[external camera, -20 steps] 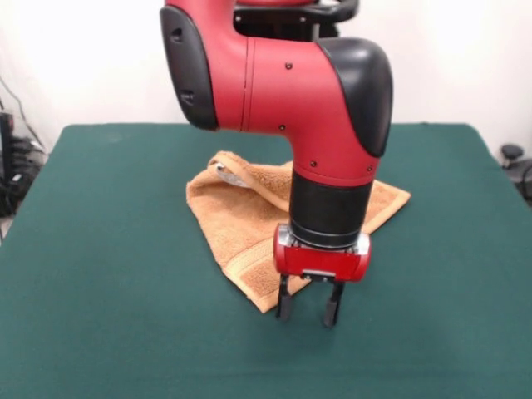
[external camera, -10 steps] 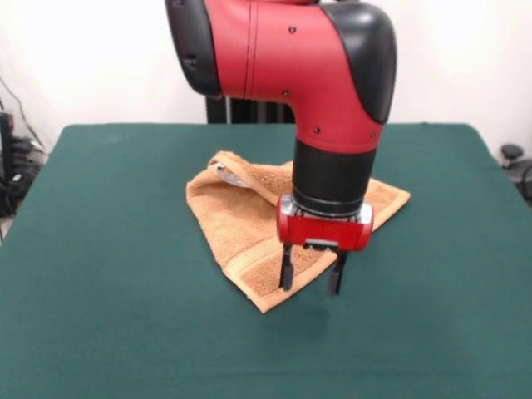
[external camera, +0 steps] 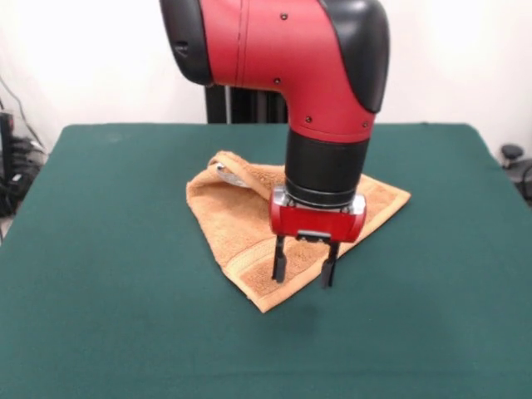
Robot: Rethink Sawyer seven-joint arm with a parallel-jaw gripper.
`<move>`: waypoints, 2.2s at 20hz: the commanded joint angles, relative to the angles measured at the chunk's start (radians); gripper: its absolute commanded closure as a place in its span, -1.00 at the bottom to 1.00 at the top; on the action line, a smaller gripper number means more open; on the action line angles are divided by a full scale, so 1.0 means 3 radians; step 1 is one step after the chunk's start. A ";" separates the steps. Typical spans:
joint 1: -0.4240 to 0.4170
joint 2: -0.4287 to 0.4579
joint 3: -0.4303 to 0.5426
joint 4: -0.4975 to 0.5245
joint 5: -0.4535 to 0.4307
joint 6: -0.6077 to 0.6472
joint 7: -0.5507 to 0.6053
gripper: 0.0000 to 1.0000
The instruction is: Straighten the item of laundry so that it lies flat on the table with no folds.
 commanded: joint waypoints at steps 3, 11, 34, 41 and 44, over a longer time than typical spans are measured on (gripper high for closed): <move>-0.0056 0.0389 0.0207 0.0102 -0.0132 -0.0083 0.0122 -1.00; -0.0043 0.0518 0.0178 -0.0012 -0.0172 -0.0164 0.0127 -1.00; 0.0117 0.0730 0.0008 -0.0342 -0.0216 -0.0221 0.0192 1.00; 0.0125 0.0716 0.0011 -0.0346 -0.0194 -0.0161 0.0253 1.00; 0.0162 0.0667 -0.0017 -0.0337 -0.0147 -0.0014 0.0277 1.00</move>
